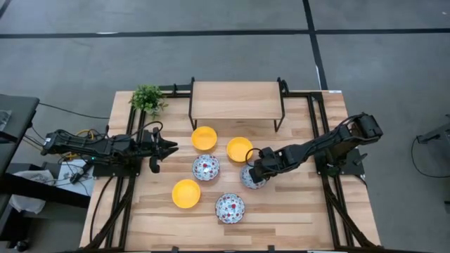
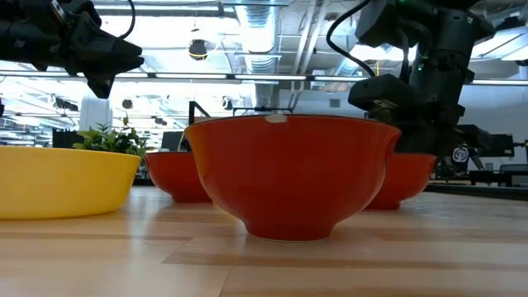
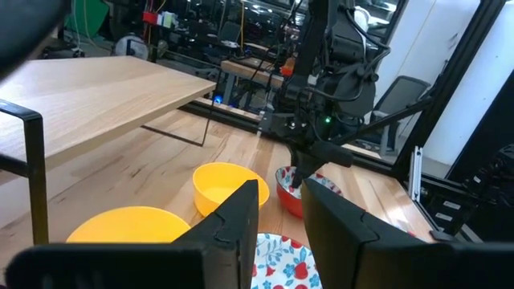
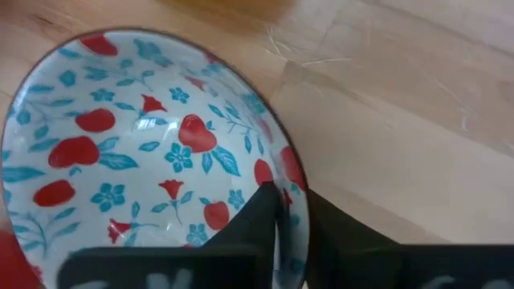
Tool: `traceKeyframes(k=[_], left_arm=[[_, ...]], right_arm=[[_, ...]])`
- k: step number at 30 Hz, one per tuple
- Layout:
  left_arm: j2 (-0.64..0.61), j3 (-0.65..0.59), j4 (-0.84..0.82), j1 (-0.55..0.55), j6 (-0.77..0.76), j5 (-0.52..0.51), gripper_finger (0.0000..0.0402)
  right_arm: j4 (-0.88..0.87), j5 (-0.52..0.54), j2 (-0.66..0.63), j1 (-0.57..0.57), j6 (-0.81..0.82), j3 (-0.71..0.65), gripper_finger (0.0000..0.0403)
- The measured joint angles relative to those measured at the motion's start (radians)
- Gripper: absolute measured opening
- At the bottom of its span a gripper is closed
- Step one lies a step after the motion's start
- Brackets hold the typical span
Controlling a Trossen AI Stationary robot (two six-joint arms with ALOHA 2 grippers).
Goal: Pick & Place Mini bowls
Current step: Put the top right white patterned bowl on the shelf
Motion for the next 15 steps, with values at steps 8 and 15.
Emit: traceKeyframes(k=[8, 15], left_arm=[[0.000, 0.000, 0.004, 0.000, 0.000, 0.000, 0.0097], [0.000, 0.000, 0.035, 0.000, -0.001, 0.000, 0.0097]], right_arm=[[-0.004, 0.000, -0.023, 0.006, -0.009, 0.000, 0.0006], [-0.014, -0.007, -0.076, 0.019, -0.028, -0.004, 0.0003]])
